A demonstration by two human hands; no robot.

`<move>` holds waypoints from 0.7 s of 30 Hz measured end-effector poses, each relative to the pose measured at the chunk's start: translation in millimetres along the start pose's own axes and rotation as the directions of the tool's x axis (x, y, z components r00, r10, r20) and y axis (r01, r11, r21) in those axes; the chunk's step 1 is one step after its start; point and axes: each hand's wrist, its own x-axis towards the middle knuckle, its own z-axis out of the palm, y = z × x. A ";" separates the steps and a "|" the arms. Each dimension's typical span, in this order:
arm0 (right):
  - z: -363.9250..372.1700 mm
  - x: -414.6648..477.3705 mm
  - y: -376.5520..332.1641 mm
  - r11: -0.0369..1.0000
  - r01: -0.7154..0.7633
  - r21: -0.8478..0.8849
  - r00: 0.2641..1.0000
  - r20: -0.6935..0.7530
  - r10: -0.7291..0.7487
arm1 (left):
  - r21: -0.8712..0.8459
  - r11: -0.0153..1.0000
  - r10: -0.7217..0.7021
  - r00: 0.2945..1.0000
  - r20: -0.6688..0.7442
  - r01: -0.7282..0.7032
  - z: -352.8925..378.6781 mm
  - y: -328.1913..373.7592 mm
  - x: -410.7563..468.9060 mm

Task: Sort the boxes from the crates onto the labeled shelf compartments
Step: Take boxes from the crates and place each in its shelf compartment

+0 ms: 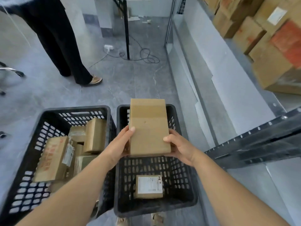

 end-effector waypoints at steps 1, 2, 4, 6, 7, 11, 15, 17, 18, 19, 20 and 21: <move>1.6 -2.4 -4.1 1.000 0.001 -0.017 1.000 -0.009 -0.001 | -0.004 1.000 0.010 1.000 0.002 -0.010 -1.0 4.6 -1.0; 2.9 -4.0 -8.2 0.997 0.011 -0.078 0.999 -0.031 -0.014 | -0.004 1.000 0.023 1.000 -0.006 -0.023 -1.9 10.2 -2.5; 5.5 -4.7 -15.4 0.971 0.047 -0.234 0.991 -0.109 -0.075 | 0.005 0.999 0.040 0.997 -0.066 -0.039 -3.5 19.3 -4.4; 8.9 -5.6 -23.3 0.948 0.100 -0.303 0.974 -0.165 -0.155 | 0.033 0.998 0.066 0.990 -0.124 -0.062 -7.0 27.8 -5.1; 10.4 -6.8 -27.5 0.939 0.122 -0.321 0.967 -0.174 -0.185 | 0.041 0.997 0.073 0.986 -0.147 -0.068 -7.6 33.4 -6.1; 14.6 -15.2 -39.1 0.934 0.154 -0.322 0.958 -0.182 -0.221 | -0.005 0.992 0.120 0.973 -0.199 -0.124 -2.3 52.6 -10.2; 19.4 -26.4 -49.8 0.957 0.163 -0.241 0.964 -0.169 -0.206 | 0.000 0.983 0.184 0.972 -0.146 -0.186 7.6 66.2 -24.0; 22.1 -30.8 -55.6 0.966 0.147 -0.212 0.973 -0.142 -0.180 | 0.011 0.978 0.209 0.971 -0.120 -0.209 8.5 68.6 -30.2; 23.7 -33.3 -58.6 0.968 0.150 -0.200 0.975 -0.130 -0.178 | 0.009 0.975 0.221 0.970 -0.100 -0.221 8.1 68.5 -32.3; 24.9 -35.7 -60.6 0.969 0.166 -0.186 0.974 -0.124 -0.190 | 0.018 0.971 0.237 0.968 -0.076 -0.237 7.4 68.6 -33.9; 25.9 -37.7 -61.4 0.967 0.185 -0.173 0.970 -0.124 -0.208 | 0.054 0.964 0.261 0.964 -0.049 -0.259 6.8 68.6 -34.4; 26.5 -39.6 -61.1 0.966 0.204 -0.159 0.966 -0.130 -0.225 | 0.099 0.956 0.280 0.960 -0.028 -0.276 5.8 69.4 -35.5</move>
